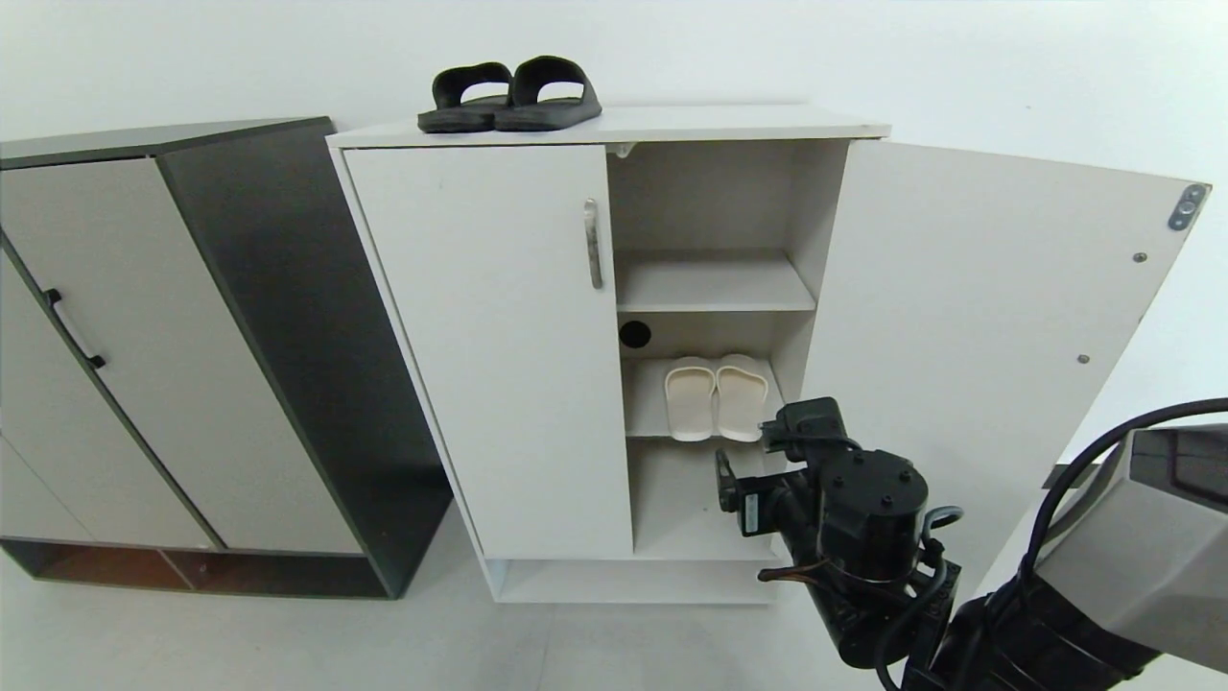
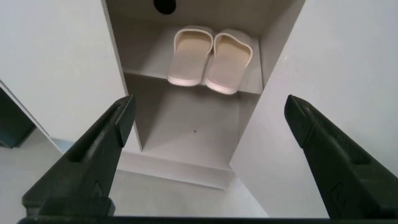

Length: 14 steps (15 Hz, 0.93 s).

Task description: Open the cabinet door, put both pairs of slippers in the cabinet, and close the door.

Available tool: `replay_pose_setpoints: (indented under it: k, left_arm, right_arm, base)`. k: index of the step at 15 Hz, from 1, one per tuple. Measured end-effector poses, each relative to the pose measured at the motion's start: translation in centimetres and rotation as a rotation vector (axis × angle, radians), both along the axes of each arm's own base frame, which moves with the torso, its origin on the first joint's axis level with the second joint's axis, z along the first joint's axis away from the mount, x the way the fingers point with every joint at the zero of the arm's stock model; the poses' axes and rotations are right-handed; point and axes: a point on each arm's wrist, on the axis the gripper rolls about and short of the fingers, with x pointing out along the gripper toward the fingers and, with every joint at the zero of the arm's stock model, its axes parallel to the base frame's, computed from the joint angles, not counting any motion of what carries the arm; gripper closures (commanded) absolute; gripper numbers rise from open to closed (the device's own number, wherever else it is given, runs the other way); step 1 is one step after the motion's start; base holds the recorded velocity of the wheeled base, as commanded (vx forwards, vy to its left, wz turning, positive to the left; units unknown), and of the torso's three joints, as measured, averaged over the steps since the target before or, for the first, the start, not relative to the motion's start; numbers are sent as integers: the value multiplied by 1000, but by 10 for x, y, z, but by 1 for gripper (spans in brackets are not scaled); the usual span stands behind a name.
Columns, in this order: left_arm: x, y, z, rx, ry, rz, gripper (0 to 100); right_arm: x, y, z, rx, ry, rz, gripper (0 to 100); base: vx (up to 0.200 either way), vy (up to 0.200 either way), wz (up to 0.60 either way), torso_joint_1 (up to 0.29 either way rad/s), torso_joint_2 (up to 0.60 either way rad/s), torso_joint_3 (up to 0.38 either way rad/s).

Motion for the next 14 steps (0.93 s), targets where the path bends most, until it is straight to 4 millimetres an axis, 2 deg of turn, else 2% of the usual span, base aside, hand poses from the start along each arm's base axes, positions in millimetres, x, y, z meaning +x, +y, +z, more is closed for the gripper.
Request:
replay_pose_setpoints:
  k: [14]
  left_arm:
    - [0,0,0,-1,0,0,100]
  right_arm:
    - [1,-2,-2,2,-2,-4,0]
  base:
    - [0,200,0,3,6,13]
